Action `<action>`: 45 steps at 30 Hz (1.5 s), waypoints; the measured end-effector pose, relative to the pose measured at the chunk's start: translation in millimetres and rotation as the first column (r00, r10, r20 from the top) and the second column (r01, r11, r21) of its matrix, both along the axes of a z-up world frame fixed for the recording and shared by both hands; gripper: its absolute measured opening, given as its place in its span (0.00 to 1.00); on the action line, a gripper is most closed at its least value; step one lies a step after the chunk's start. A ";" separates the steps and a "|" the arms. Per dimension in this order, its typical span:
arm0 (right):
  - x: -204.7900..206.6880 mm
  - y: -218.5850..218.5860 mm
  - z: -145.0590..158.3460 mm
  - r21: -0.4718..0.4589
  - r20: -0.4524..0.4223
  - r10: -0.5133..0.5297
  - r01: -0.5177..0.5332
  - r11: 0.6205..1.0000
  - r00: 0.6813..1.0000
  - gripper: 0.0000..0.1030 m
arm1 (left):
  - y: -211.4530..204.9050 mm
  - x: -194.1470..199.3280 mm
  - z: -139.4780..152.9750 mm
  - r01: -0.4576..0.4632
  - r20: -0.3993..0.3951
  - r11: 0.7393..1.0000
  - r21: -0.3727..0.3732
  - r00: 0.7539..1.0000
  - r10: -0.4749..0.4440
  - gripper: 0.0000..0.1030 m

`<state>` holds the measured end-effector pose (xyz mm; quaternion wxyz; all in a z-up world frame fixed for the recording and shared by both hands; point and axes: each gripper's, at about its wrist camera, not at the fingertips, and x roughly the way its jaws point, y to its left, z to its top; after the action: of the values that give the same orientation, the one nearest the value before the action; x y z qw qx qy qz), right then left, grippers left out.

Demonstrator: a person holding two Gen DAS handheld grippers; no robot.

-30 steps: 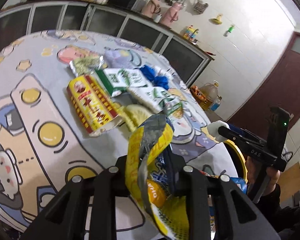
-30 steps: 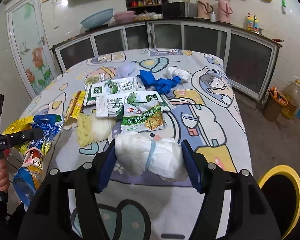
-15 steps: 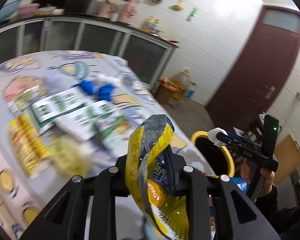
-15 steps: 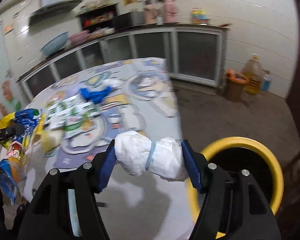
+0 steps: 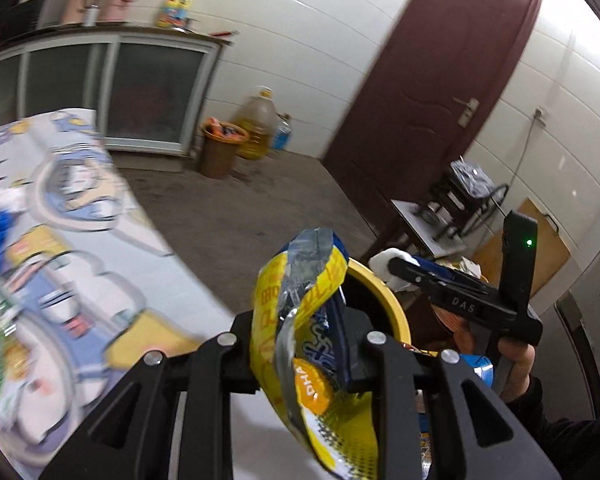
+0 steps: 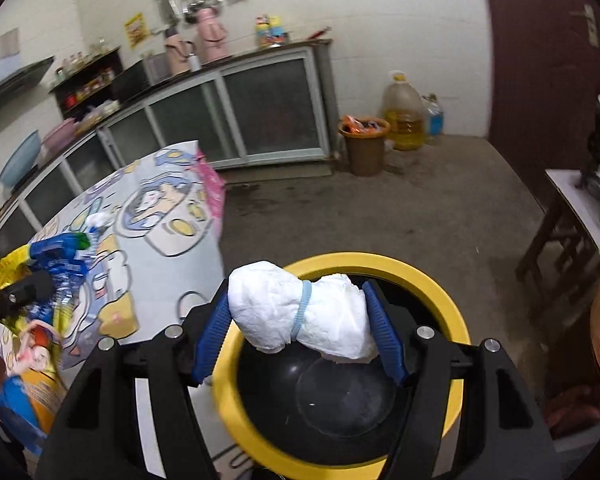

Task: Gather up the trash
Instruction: 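Carry both items to the yellow-rimmed bin and open both tools to drop them, then grasp the yellow-red box with the left tool while the right tool grasps a green snack bag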

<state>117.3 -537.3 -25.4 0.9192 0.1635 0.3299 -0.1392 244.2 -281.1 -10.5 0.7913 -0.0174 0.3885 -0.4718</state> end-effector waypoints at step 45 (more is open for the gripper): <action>76.3 141.0 7.6 -0.062 0.004 0.384 -0.383 0.922 0.923 0.73 | 220.1 -12.4 2.1 -0.475 0.146 0.873 0.115 0.877 0.458 0.72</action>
<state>193.6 -396.3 -17.8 0.9357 0.0694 0.3441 0.0348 231.7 -61.0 -8.4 0.9018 -0.0252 0.3604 -0.2372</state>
